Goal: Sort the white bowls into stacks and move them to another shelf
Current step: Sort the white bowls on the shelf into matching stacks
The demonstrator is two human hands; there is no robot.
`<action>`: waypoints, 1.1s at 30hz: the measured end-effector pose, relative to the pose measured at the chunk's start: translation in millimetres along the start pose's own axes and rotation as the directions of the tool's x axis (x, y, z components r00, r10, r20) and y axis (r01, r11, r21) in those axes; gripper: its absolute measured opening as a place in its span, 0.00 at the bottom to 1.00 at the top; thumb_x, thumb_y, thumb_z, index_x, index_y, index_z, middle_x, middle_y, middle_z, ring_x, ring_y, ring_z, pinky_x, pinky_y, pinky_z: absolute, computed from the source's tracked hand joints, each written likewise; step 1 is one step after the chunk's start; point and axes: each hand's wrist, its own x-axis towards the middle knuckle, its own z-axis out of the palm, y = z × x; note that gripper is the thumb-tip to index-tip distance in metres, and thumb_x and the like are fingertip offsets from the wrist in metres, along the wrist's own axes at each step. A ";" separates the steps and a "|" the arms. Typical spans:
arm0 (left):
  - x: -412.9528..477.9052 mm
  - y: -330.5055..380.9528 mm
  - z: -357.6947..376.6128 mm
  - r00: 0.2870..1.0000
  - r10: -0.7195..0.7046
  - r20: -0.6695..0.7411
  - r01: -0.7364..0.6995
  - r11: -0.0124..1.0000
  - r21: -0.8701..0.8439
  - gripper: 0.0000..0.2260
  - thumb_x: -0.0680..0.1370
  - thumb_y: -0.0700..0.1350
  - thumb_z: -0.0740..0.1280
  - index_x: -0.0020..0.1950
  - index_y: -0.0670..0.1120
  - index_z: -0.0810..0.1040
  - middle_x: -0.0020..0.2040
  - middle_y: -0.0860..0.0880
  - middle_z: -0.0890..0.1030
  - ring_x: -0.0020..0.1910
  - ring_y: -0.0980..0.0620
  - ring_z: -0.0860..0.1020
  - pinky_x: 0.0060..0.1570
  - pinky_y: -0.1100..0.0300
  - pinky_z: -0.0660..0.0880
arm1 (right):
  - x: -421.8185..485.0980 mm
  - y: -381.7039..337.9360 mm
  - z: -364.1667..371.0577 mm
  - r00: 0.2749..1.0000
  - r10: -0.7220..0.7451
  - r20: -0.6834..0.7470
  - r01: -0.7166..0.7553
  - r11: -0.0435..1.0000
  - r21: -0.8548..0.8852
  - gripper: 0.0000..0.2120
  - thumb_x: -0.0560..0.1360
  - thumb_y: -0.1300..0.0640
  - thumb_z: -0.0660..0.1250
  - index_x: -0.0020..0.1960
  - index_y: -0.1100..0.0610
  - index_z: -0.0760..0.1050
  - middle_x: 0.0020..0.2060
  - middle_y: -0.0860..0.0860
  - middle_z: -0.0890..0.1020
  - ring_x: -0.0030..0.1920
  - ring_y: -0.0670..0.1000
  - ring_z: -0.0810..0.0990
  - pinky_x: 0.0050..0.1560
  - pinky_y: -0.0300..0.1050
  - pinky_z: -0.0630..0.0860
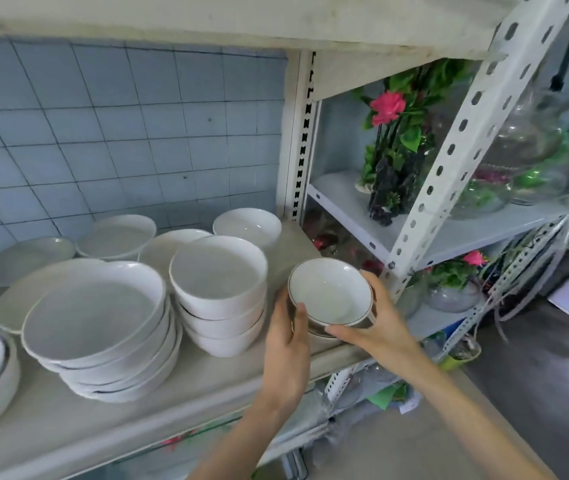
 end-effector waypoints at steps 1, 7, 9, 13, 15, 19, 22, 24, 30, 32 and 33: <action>-0.5 -0.3 -0.9 1.000 0.014 -0.004 -0.014 1.000 0.005 0.16 0.83 0.40 0.55 0.70 0.49 0.68 0.66 0.58 0.73 0.64 0.68 0.69 0.64 0.73 0.64 | 1.1 0.1 0.4 1.000 -0.006 0.012 0.006 1.000 -0.004 0.35 0.62 0.65 0.78 0.59 0.43 0.62 0.57 0.38 0.70 0.51 0.23 0.69 0.47 0.19 0.66; -10.0 -0.9 -2.6 0.998 0.060 -0.003 -0.060 0.997 0.047 0.14 0.82 0.41 0.56 0.66 0.52 0.69 0.63 0.60 0.75 0.63 0.67 0.70 0.60 0.75 0.65 | 1.1 6.4 -3.7 0.995 -0.005 0.095 0.004 1.000 0.005 0.37 0.62 0.61 0.78 0.63 0.44 0.61 0.59 0.40 0.71 0.53 0.27 0.71 0.49 0.23 0.70; -11.7 -0.1 -2.2 0.999 0.050 -0.016 -0.049 0.997 0.059 0.13 0.82 0.42 0.57 0.65 0.53 0.70 0.62 0.61 0.75 0.62 0.68 0.71 0.58 0.75 0.65 | 1.3 8.7 -4.9 0.993 -0.001 0.117 0.000 1.000 0.007 0.38 0.62 0.56 0.78 0.65 0.46 0.61 0.60 0.42 0.72 0.54 0.29 0.72 0.50 0.24 0.70; -12.1 -1.1 -1.0 0.999 0.051 -0.011 -0.050 0.992 0.118 0.14 0.83 0.44 0.56 0.68 0.49 0.70 0.64 0.56 0.75 0.65 0.63 0.71 0.64 0.68 0.66 | 1.1 8.4 -6.7 0.988 -0.013 0.153 0.010 1.000 0.017 0.37 0.60 0.50 0.76 0.63 0.41 0.61 0.60 0.39 0.71 0.57 0.31 0.71 0.53 0.25 0.69; -13.1 -2.1 1.4 0.999 0.044 -0.012 -0.042 0.989 0.140 0.14 0.83 0.44 0.55 0.68 0.49 0.69 0.64 0.54 0.75 0.66 0.60 0.71 0.66 0.62 0.66 | -0.5 6.5 -7.4 0.987 -0.026 0.160 0.022 0.999 0.028 0.35 0.61 0.49 0.75 0.62 0.40 0.61 0.59 0.37 0.70 0.57 0.31 0.71 0.53 0.24 0.68; -17.4 0.6 5.2 0.999 0.031 -0.042 -0.023 0.981 0.191 0.13 0.83 0.44 0.55 0.66 0.48 0.71 0.61 0.52 0.76 0.63 0.58 0.72 0.66 0.56 0.68 | -3.0 6.3 -10.5 0.986 -0.042 0.164 0.046 0.999 -0.024 0.33 0.62 0.44 0.74 0.60 0.36 0.59 0.58 0.31 0.68 0.57 0.27 0.68 0.51 0.20 0.65; -28.6 9.0 5.2 1.000 0.014 -0.011 -0.011 0.969 0.247 0.13 0.83 0.45 0.56 0.66 0.49 0.70 0.63 0.53 0.75 0.64 0.58 0.71 0.67 0.56 0.67 | -9.9 9.3 -14.4 0.986 -0.052 0.160 0.076 0.986 -0.146 0.42 0.66 0.41 0.70 0.72 0.41 0.50 0.63 0.33 0.58 0.61 0.30 0.61 0.60 0.24 0.58; -43.4 16.8 2.1 1.000 -0.007 0.016 0.002 0.946 0.324 0.14 0.83 0.48 0.55 0.69 0.54 0.67 0.70 0.58 0.68 0.68 0.63 0.65 0.69 0.65 0.60 | -16.8 10.3 -18.4 0.980 -0.141 0.141 0.176 0.942 -0.286 0.44 0.69 0.40 0.65 0.76 0.50 0.45 0.66 0.38 0.53 0.66 0.33 0.52 0.65 0.31 0.53; -109.8 44.0 -35.4 0.991 0.131 -0.023 -0.068 0.644 0.762 0.24 0.82 0.58 0.50 0.75 0.48 0.63 0.73 0.54 0.65 0.69 0.56 0.67 0.68 0.64 0.64 | -37.6 3.0 -29.5 0.865 -0.467 0.184 0.444 0.539 -0.716 0.31 0.78 0.38 0.52 0.71 0.59 0.64 0.69 0.54 0.69 0.69 0.50 0.64 0.70 0.46 0.56; -131.5 50.3 -58.5 0.972 0.224 -0.066 -0.042 0.446 0.894 0.26 0.81 0.58 0.49 0.72 0.46 0.68 0.70 0.49 0.71 0.68 0.49 0.70 0.66 0.54 0.67 | -46.2 -5.2 -27.2 0.832 -0.509 0.219 0.491 0.494 -0.717 0.28 0.78 0.41 0.52 0.68 0.61 0.69 0.65 0.56 0.73 0.66 0.53 0.69 0.69 0.53 0.62; -141.7 52.9 -71.4 0.960 0.263 -0.092 -0.011 0.368 0.930 0.26 0.80 0.58 0.49 0.71 0.44 0.70 0.69 0.47 0.73 0.67 0.48 0.71 0.65 0.52 0.67 | -50.1 -7.9 -24.9 0.823 -0.515 0.238 0.506 0.477 -0.719 0.28 0.78 0.42 0.51 0.67 0.61 0.69 0.65 0.57 0.74 0.65 0.54 0.71 0.67 0.58 0.66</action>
